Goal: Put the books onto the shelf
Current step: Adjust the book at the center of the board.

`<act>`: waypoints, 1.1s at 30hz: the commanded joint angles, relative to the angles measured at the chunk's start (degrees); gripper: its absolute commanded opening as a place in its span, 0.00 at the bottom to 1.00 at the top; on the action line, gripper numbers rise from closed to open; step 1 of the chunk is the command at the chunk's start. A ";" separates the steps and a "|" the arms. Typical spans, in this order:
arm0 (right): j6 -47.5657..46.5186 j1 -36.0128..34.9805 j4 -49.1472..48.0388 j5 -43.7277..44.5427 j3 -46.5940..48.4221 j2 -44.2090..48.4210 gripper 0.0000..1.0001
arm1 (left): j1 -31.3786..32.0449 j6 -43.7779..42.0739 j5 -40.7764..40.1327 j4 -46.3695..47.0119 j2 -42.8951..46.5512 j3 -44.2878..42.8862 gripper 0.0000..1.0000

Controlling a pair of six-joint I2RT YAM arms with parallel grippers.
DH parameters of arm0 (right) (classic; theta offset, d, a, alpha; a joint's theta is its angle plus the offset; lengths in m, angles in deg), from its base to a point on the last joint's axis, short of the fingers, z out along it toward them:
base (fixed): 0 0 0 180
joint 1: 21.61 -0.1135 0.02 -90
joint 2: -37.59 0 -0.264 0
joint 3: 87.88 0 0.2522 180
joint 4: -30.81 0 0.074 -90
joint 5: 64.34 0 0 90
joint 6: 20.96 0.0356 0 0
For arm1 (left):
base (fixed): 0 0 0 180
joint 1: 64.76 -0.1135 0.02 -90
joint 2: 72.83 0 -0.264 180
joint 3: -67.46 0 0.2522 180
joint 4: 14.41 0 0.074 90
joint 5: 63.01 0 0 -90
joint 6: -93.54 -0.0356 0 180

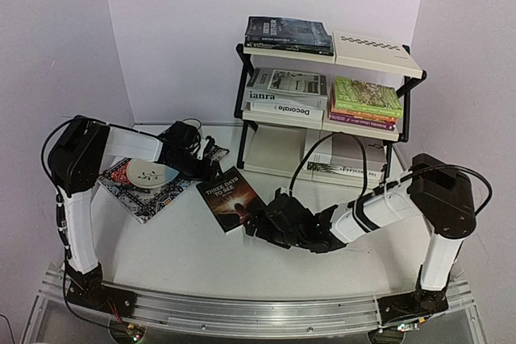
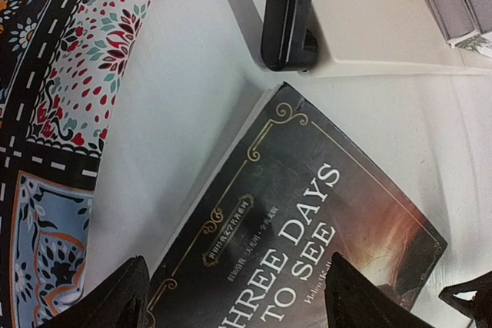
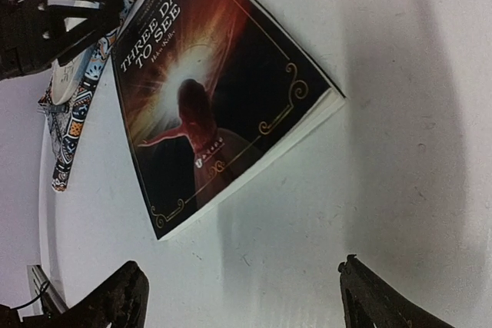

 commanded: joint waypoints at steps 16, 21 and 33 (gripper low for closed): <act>0.58 -1.31 -2.81 -0.17 6.39 -6.66 0.86 | -0.31 -1.87 -6.87 -0.11 -5.70 -3.75 0.78; -0.86 -1.31 -2.37 0.32 6.17 -5.65 0.86 | -0.42 -0.88 -2.73 -3.06 -4.78 -2.99 0.71; -4.01 -1.33 0.07 0.78 3.04 -0.46 0.86 | -0.40 5.49 10.23 -6.07 5.38 7.22 0.61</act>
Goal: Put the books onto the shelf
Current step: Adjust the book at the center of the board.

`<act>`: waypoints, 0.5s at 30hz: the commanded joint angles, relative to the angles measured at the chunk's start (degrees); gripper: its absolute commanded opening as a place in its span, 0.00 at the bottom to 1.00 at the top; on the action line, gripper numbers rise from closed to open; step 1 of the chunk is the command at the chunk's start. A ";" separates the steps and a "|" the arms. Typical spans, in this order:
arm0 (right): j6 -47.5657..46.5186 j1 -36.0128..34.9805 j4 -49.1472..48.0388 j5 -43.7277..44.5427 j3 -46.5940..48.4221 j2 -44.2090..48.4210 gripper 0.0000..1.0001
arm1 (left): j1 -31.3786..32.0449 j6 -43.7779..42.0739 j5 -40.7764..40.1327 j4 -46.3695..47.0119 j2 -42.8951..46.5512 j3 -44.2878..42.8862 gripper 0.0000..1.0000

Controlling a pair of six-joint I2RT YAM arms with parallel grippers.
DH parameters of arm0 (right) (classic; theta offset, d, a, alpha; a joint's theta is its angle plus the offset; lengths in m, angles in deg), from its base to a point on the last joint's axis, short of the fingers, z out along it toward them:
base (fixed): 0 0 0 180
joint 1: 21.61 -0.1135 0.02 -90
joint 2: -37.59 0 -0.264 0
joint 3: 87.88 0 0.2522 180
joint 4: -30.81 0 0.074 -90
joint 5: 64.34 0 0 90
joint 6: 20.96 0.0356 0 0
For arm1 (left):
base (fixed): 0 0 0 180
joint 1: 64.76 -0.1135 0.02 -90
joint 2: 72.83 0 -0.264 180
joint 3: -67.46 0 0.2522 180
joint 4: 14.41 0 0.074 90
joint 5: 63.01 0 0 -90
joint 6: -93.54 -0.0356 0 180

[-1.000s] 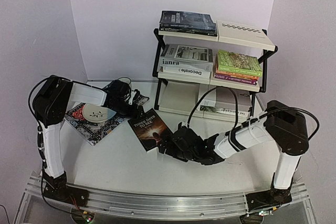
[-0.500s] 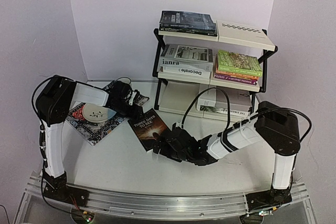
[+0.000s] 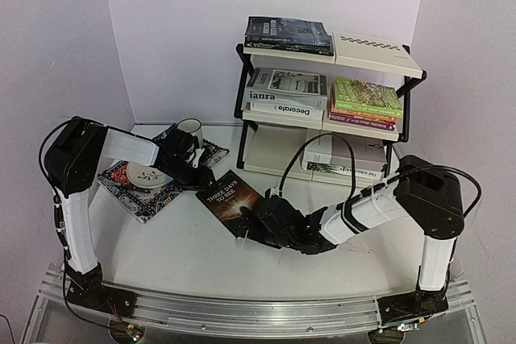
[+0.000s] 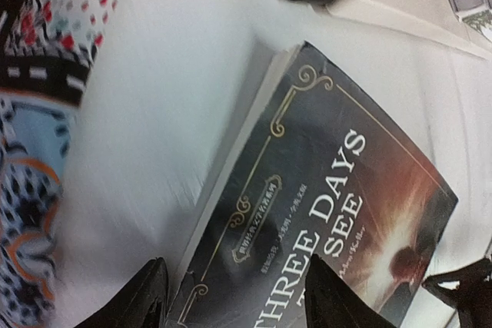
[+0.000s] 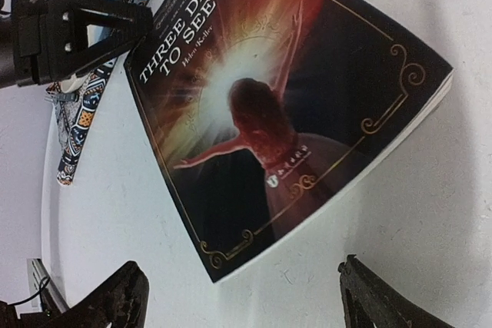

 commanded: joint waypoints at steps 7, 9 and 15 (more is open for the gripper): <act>-4.57 -0.29 7.08 1.14 -3.22 8.83 0.83 | 0.42 10.09 12.81 -3.66 12.62 11.14 0.58; -3.87 -0.27 7.67 1.46 -4.74 10.22 0.82 | 0.42 12.09 15.54 -2.43 14.32 13.38 0.57; -4.07 -0.29 13.65 0.79 -5.21 13.59 0.80 | 0.43 15.64 20.33 1.51 18.78 19.40 0.57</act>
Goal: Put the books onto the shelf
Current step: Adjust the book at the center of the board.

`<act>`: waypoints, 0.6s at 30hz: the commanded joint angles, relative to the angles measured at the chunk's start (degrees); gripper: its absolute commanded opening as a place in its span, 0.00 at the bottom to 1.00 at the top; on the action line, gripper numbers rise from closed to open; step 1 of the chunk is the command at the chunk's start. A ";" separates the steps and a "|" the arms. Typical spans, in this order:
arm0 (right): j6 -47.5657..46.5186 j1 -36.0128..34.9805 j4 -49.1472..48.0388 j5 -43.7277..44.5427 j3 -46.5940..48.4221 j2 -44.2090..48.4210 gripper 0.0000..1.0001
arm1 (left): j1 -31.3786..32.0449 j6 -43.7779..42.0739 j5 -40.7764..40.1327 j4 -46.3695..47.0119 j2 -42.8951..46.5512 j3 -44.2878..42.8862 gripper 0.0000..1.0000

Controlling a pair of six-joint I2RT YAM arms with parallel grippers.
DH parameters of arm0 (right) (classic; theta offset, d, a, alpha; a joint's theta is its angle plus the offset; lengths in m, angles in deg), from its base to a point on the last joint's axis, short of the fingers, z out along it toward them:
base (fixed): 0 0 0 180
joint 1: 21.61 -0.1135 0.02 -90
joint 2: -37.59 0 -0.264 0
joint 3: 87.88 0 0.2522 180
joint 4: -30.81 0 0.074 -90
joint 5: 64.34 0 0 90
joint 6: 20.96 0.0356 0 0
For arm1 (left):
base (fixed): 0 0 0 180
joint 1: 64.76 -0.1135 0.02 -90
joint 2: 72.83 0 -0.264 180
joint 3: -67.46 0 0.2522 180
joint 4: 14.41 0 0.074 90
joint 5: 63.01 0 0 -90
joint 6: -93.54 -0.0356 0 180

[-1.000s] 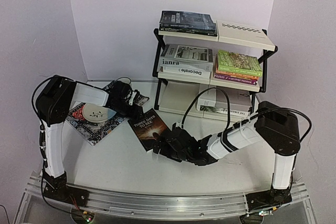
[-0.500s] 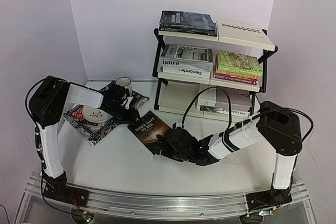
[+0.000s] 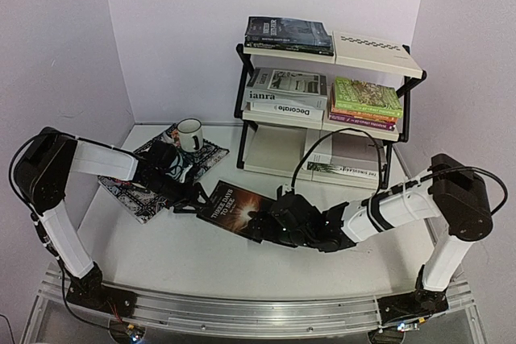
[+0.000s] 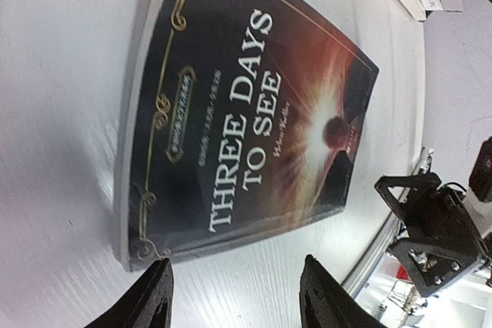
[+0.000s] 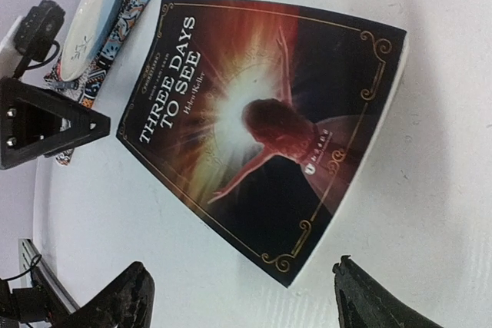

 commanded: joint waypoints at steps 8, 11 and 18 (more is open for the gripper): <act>-26.57 -0.46 25.16 1.21 12.02 2.82 0.73 | 0.25 5.29 -8.91 2.95 10.70 6.50 0.67; -37.46 -1.36 30.58 0.54 17.10 0.04 0.73 | 0.22 5.19 -12.01 2.69 11.12 6.02 0.69; -36.98 -1.43 37.27 4.56 21.22 -2.47 0.76 | 0.16 3.81 -12.57 2.42 6.53 2.18 0.68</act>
